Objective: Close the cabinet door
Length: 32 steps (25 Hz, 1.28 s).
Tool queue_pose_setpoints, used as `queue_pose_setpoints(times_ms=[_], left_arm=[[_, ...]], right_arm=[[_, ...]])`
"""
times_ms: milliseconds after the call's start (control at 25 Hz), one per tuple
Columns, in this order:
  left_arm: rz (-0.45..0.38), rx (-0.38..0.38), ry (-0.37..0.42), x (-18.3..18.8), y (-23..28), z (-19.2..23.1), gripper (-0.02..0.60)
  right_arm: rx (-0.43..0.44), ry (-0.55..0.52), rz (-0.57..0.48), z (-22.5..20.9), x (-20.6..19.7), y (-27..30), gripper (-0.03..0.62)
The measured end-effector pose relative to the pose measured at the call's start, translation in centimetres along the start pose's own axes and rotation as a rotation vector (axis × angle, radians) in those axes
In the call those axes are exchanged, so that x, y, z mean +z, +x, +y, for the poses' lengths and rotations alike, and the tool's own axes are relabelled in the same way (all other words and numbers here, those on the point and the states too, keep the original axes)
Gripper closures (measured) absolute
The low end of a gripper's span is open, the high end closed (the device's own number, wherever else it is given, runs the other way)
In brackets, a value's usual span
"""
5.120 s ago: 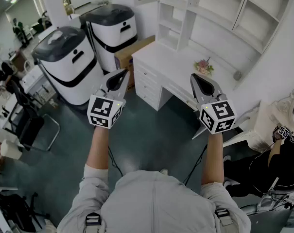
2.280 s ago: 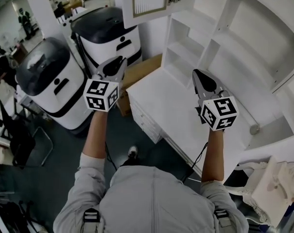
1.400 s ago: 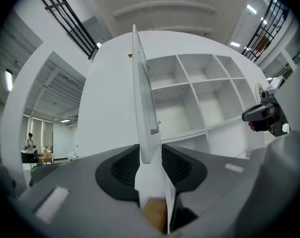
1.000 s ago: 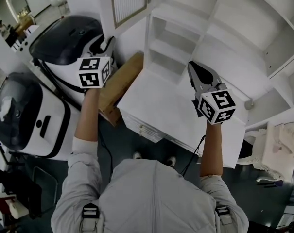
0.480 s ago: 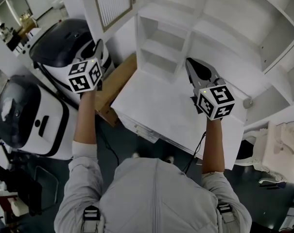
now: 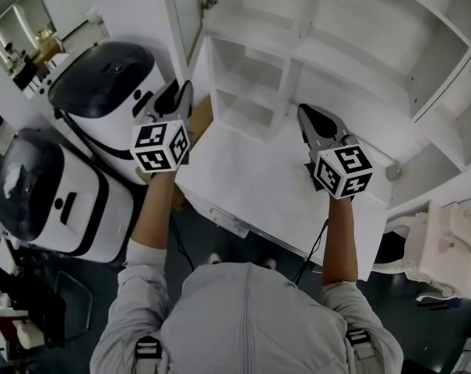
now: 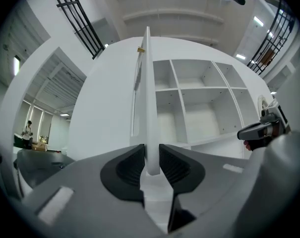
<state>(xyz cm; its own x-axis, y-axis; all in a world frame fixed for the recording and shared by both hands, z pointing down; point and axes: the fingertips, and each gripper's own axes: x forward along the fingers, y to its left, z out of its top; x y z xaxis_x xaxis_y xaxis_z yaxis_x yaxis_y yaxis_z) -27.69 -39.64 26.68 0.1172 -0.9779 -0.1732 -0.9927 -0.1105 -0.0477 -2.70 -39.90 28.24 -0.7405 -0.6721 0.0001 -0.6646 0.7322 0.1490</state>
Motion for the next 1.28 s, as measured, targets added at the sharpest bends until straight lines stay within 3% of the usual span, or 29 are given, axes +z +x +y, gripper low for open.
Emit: queue_pose_setpoints(times_ms=[200,480,680,960,1280], left_arm=[[0.004,-0.066,0.001,0.1,1.6,-3.5,0.465],[0.043,-0.201,0.074,-0.1,5.7,-9.0,0.419],[0.057,-0.269,0.025,-0.3,9.4,-12.3,0.41],[0.057,-0.286,-0.004,-0.5,12.2,-13.9,0.411],[0.06,-0.295,0.001,-0.8,15.1,-15.3,0.419]], right_arm=[[-0.028,-0.006,-0.005,-1.1,0.4,-1.4,0.592],[-0.109,0.001,0.011,-3.1,-0.2,-4.4,0.592],[-0.182,0.009,0.023,-5.2,-0.7,-6.9,0.592],[-0.282,0.021,0.058,-8.3,-2.0,-10.0,0.592],[-0.331,0.015,0.086,-9.8,-2.7,-11.4,0.592]])
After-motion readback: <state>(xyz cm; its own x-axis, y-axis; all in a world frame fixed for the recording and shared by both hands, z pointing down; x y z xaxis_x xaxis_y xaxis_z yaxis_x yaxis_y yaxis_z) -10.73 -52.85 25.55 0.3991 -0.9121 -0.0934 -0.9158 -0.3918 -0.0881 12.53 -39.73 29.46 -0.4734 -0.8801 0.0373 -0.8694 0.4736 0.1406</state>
